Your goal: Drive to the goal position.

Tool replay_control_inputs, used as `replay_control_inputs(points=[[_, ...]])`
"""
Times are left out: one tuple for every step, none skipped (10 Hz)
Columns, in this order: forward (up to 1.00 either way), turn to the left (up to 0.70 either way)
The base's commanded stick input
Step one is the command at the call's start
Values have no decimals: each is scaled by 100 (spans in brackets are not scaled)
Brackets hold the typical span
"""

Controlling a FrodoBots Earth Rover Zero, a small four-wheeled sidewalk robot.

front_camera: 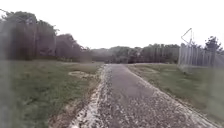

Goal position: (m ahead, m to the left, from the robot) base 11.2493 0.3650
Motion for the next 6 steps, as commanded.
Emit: replay_control_inputs(points=[[68, -34], [68, -27], [68, -3], [68, 0], [68, 0], [68, 0]])
